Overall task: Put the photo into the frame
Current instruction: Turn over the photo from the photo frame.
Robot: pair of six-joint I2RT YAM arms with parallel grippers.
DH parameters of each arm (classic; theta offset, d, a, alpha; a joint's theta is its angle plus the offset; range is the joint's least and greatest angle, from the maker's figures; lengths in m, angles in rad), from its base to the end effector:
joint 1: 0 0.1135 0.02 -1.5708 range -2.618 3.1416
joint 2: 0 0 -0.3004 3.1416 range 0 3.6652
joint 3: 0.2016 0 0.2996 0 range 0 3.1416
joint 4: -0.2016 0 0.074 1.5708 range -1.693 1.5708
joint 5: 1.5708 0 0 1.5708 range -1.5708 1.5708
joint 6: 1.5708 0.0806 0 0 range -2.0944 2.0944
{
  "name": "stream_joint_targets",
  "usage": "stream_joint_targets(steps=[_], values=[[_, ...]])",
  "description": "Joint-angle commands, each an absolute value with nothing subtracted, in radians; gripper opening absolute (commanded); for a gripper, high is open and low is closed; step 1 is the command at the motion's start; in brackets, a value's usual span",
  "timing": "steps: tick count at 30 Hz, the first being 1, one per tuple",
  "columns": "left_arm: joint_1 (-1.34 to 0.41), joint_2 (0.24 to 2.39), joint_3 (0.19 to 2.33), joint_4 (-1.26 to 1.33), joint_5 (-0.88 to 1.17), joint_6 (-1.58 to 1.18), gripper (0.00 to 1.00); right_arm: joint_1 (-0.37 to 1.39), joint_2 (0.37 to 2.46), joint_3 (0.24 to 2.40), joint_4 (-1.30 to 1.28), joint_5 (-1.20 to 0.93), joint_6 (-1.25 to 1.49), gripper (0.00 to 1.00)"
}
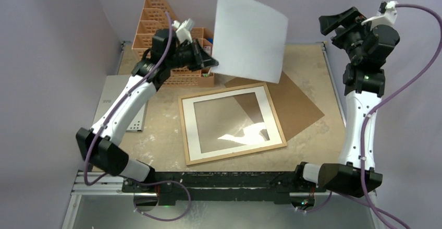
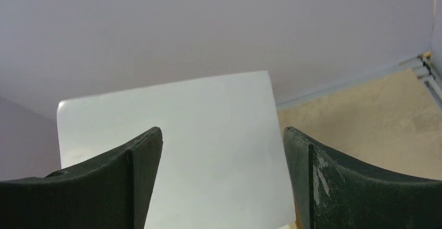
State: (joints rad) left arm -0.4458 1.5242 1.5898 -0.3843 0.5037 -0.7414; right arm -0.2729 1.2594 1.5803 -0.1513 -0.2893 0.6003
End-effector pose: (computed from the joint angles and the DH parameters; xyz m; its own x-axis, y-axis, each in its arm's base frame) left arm 0.3733 -0.2215 0.4474 -0.7428 -0.3005 -0.5983 0.3926 0.5283 -0.7529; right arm 0.3304 -0.0686 0.5745 0.1271 0.5267 -0.8405 -0.1021 0.8498 0.5171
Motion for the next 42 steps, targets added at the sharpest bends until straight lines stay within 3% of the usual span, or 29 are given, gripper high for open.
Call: stream_joint_targets(steps=[1, 5, 10, 17, 26, 42], values=[[-0.421, 1.388, 1.346, -0.497, 0.532, -0.822, 0.0, -0.266, 1.249, 1.477, -0.165, -0.326, 0.649, 0.87], [-0.42, 1.279, 1.183, -0.575, 0.533, -0.818, 0.0, -0.258, 1.246, 1.379, -0.215, -0.331, 0.628, 0.85], [-0.42, 1.2, 1.137, -0.746, 0.412, -0.742, 0.0, -0.244, 1.22, 1.242, -0.212, -0.345, 0.626, 0.83], [-0.42, 1.039, 0.886, -0.748, 0.253, -0.769, 0.0, -0.22, 1.204, 1.083, -0.207, -0.322, 0.605, 0.82], [-0.42, 1.016, 0.724, -0.812, 0.29, -0.66, 0.0, -0.207, 1.218, 0.951, -0.177, -0.3, 0.598, 0.81], [-0.42, 1.081, 0.614, -0.511, 0.411, -0.782, 0.0, -0.151, 1.242, 0.791, -0.091, -0.31, 0.611, 0.79]])
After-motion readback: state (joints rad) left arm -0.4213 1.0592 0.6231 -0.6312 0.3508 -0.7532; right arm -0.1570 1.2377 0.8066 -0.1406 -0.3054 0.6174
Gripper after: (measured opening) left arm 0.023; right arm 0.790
